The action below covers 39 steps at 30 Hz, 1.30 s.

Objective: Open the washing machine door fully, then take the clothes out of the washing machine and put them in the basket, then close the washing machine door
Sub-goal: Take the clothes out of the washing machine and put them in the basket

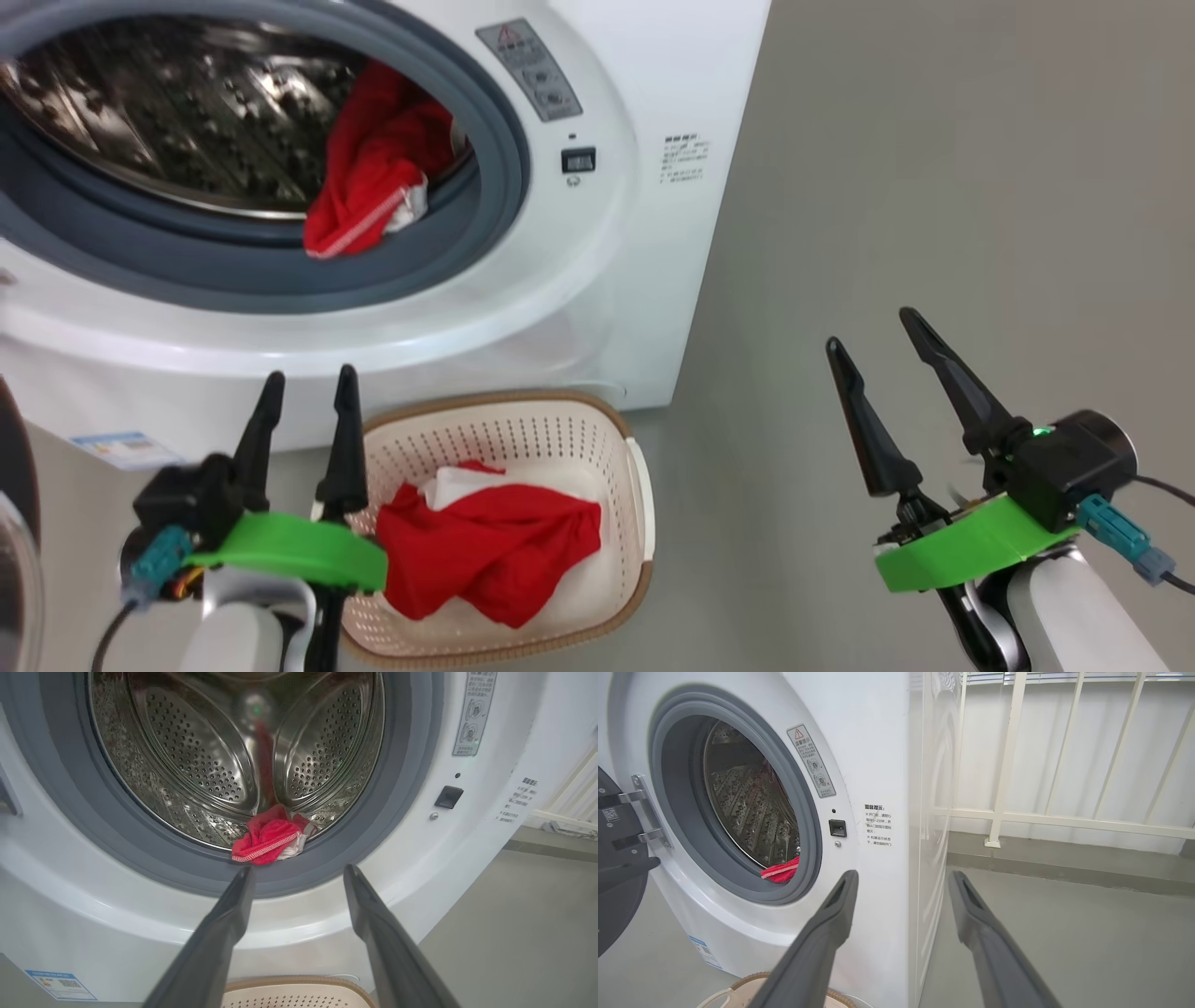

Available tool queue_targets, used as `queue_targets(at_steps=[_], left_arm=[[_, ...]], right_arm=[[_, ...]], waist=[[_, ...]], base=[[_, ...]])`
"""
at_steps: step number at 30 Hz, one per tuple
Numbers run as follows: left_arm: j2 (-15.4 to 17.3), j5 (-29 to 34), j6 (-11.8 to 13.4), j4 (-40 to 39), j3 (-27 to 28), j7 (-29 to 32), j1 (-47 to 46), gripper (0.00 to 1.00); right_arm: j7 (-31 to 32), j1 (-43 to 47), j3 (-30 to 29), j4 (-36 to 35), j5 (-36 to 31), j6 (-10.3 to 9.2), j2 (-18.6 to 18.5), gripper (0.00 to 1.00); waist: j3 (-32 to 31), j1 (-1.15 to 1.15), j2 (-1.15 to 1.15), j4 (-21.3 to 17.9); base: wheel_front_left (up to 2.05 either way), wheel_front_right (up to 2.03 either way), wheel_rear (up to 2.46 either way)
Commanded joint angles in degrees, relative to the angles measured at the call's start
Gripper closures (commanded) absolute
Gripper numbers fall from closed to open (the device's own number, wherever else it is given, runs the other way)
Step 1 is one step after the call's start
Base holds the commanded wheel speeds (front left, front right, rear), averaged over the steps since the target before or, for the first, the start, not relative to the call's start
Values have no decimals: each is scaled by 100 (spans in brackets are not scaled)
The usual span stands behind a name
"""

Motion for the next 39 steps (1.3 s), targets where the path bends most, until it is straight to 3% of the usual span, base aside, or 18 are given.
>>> queue_targets(at_steps=[1,18,39], left_arm=[[156,86,-7,-240,194,-68,113,0],[265,681,137,-1568,323,-69,1356,0],[287,653,86,-1782,379,-69,1973,0]], right_arm=[[-36,53,62,-115,-4,35,-30,0],[-36,519,-49,-167,-56,35,-73,0],[-36,1003,-139,-309,-98,35,-53,0]], waist=[[-208,0,0,-7],[-909,0,0,-117],[-1299,0,0,-177]], base=[[0,0,0],[0,0,0],[0,0,0]])
